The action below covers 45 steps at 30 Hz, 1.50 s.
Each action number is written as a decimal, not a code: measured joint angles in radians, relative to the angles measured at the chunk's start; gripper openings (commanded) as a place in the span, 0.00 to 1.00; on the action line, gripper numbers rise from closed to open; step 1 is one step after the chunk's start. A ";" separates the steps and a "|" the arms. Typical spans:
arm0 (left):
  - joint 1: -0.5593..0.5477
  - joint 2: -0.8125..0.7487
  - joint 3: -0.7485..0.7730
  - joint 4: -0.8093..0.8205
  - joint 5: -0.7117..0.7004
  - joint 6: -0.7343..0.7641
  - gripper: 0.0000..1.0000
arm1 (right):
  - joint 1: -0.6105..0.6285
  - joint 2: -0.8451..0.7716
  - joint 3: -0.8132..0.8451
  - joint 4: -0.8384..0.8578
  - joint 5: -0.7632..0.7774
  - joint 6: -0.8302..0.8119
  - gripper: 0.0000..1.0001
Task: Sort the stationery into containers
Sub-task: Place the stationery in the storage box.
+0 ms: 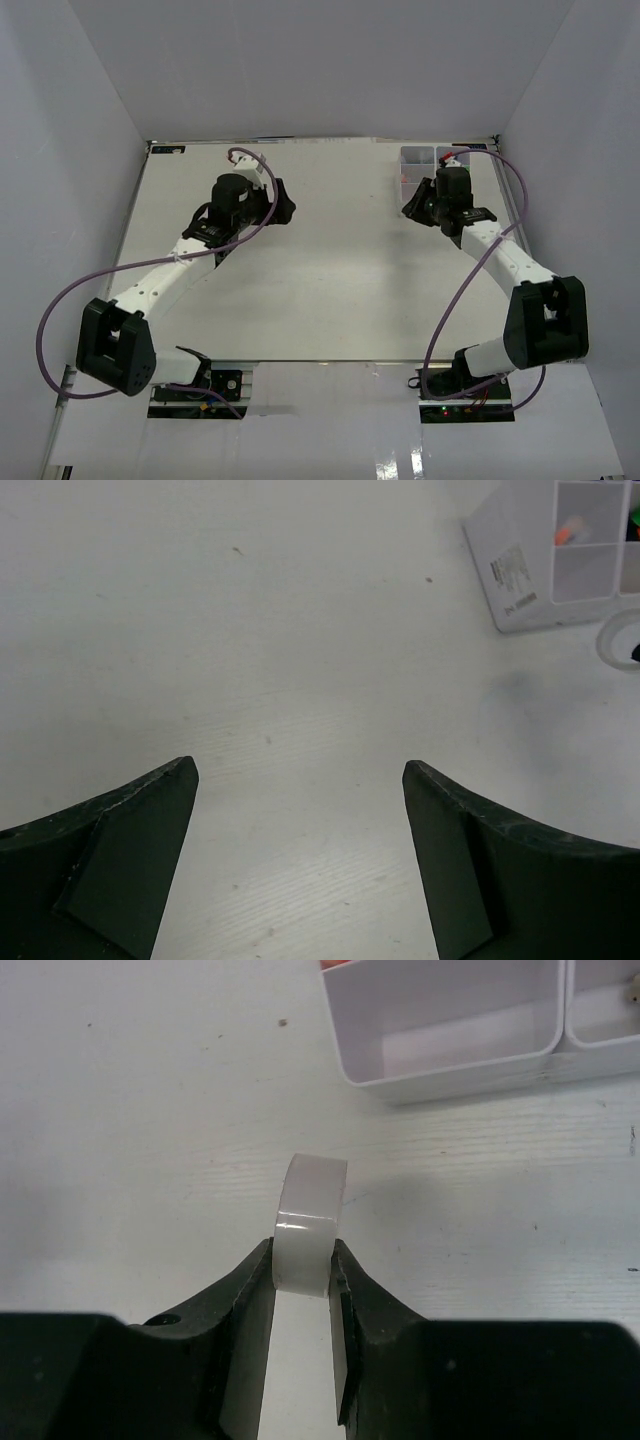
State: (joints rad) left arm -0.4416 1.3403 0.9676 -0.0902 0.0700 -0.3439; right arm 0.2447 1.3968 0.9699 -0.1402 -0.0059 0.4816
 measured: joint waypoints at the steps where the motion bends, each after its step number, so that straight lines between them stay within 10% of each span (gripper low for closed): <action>1: 0.018 -0.015 0.000 -0.008 -0.018 0.018 0.95 | -0.009 0.026 0.017 -0.014 0.008 0.014 0.08; 34: 0.041 -0.151 -0.122 0.009 -0.322 0.202 0.94 | -0.132 0.347 0.274 -0.068 0.097 0.368 0.08; 45: 0.041 -0.153 -0.122 0.013 -0.321 0.205 0.93 | -0.138 0.371 0.285 -0.065 0.090 0.404 0.40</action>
State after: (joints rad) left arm -0.4004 1.1870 0.8452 -0.0772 -0.2508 -0.1387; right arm 0.1066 1.7679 1.2549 -0.2050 0.0837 0.8860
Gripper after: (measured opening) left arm 0.938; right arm 0.373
